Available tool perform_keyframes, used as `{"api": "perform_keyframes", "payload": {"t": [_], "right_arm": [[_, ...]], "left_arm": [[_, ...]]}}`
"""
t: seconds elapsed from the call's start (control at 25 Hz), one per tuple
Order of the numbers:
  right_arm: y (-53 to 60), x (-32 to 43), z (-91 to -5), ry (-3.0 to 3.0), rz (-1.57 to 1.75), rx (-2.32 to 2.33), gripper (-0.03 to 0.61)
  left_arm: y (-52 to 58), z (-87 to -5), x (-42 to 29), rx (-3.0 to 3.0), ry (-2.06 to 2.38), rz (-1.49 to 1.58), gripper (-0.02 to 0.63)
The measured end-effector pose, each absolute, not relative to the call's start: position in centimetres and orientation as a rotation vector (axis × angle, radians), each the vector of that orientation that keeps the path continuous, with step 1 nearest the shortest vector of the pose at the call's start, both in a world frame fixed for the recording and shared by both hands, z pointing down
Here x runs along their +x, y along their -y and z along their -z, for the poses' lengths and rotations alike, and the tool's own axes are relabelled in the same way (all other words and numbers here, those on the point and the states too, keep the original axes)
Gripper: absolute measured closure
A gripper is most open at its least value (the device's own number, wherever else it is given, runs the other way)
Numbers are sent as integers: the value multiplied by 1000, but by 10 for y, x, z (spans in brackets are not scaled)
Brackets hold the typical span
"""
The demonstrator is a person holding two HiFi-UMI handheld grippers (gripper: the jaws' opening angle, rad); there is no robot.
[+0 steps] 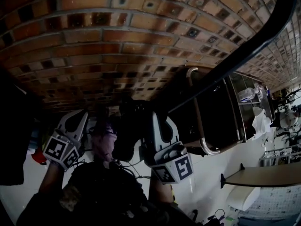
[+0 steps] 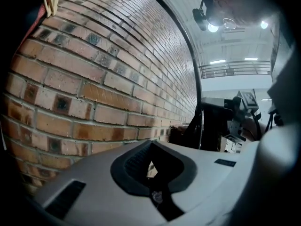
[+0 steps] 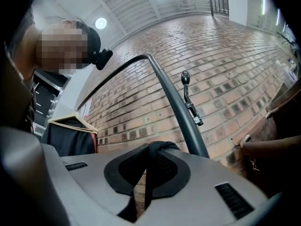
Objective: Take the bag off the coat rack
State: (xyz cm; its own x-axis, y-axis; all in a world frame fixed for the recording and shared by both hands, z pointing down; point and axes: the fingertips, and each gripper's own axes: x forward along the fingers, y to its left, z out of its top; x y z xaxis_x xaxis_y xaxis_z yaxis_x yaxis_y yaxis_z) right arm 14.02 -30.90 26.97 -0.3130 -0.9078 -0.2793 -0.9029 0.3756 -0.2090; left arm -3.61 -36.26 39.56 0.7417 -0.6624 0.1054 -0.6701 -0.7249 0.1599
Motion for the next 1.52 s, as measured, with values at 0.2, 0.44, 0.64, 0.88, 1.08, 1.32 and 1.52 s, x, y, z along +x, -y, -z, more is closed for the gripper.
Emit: {"api": "perform_keyframes", "payload": {"t": [0.2, 0.44, 0.64, 0.88, 1.08, 1.32, 1.52], "right_arm": [[316, 128, -248, -2295, -27, -1555, 548], [321, 83, -236, -2393, -39, -1407, 548], [318, 92, -245, -2284, 54, -1402, 546], [299, 73, -262, -2329, 2, -1370, 548], [276, 57, -276, -2388, 89, -1285, 548], [219, 59, -291, -2399, 169, -1216, 548], [148, 81, -301, -2387, 200, -1212, 548]], "left_arm": [[369, -399, -43, 2742, 1038, -52, 574], [376, -397, -55, 2742, 1023, -31, 574], [381, -400, -67, 2742, 1008, -33, 574], [380, -411, -70, 2738, 945, -84, 574], [364, -404, -71, 2763, 977, -80, 574], [309, -403, -73, 2752, 1043, -83, 574], [232, -411, -68, 2759, 1094, -110, 574]]}}
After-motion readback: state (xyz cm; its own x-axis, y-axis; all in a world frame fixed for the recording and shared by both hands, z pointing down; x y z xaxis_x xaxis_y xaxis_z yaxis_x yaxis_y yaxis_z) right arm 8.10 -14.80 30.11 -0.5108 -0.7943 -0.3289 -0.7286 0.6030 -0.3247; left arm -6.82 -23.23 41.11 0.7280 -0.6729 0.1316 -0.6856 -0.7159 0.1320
